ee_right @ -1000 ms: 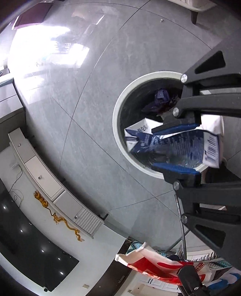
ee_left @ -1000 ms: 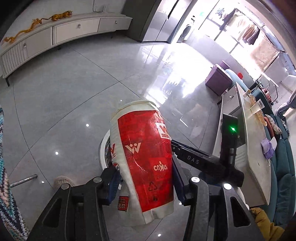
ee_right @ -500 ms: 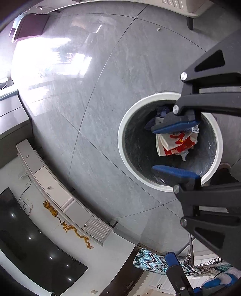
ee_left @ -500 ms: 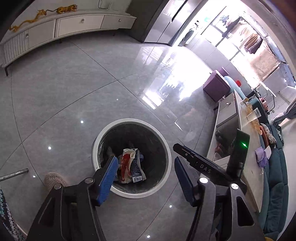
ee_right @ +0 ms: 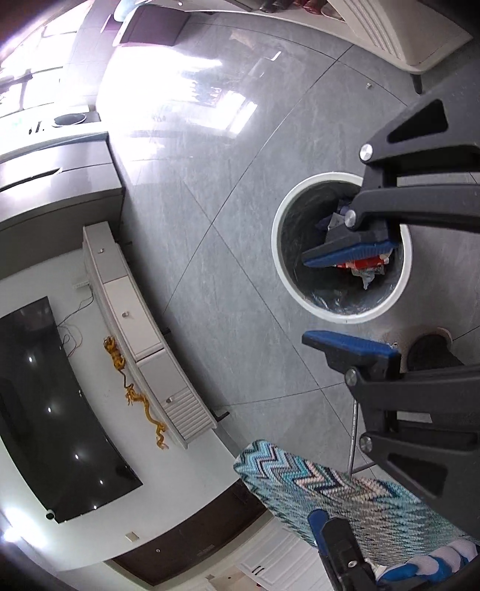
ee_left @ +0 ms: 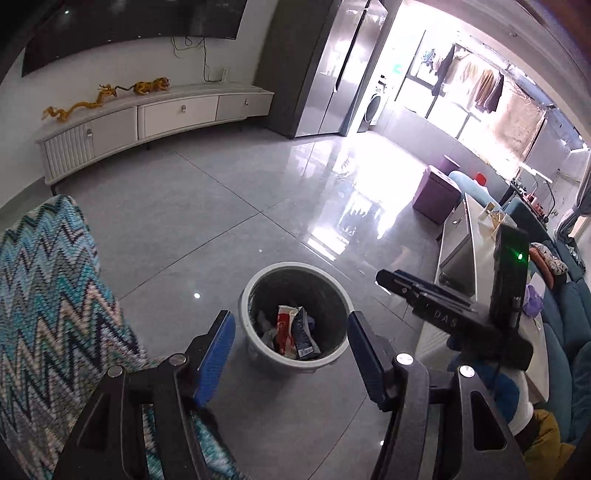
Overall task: Collect trash
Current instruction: 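Return both tools to the ottoman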
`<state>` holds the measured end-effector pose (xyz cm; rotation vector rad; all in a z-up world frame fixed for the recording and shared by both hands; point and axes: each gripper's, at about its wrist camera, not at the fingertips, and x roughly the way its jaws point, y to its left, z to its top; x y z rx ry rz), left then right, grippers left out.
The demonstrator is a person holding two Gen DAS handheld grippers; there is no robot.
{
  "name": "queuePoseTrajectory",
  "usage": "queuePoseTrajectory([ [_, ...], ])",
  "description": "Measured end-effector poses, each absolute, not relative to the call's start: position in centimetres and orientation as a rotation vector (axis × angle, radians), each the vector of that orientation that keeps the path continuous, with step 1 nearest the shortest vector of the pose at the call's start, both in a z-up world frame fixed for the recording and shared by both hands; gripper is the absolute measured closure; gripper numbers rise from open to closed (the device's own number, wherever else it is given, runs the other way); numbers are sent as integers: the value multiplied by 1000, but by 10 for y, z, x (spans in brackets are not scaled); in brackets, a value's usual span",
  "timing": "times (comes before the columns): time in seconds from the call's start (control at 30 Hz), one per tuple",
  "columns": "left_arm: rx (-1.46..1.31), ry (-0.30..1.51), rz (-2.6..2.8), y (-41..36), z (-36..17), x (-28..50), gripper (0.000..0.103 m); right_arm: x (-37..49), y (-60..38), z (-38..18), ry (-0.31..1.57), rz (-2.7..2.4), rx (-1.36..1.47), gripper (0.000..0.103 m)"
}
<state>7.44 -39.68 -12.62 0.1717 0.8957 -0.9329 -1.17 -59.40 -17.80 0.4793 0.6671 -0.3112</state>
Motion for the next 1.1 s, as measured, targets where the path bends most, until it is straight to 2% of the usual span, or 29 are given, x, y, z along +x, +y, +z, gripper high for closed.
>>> queuePoseTrajectory([
  [0.2, 210, 818, -814, -316, -105, 56, 43, -2, -523, -138, 655, -191, 390, 69],
  [0.4, 137, 777, -676, -232, -90, 58, 42, 9, -463, -123, 662, -84, 351, 69],
  [0.67, 28, 772, -502, -149, -95, 55, 40, 23, -407, -101, 653, 50, 274, 69],
  [0.87, -10, 753, -389, -102, -89, 48, 34, 37, -366, -85, 632, 158, 224, 68],
  [1.0, -49, 748, -334, -74, -88, 48, 33, 45, -340, -85, 650, 214, 186, 57],
  [1.1, -70, 756, -295, -60, -94, 50, 33, 49, -329, -93, 673, 240, 176, 57],
])
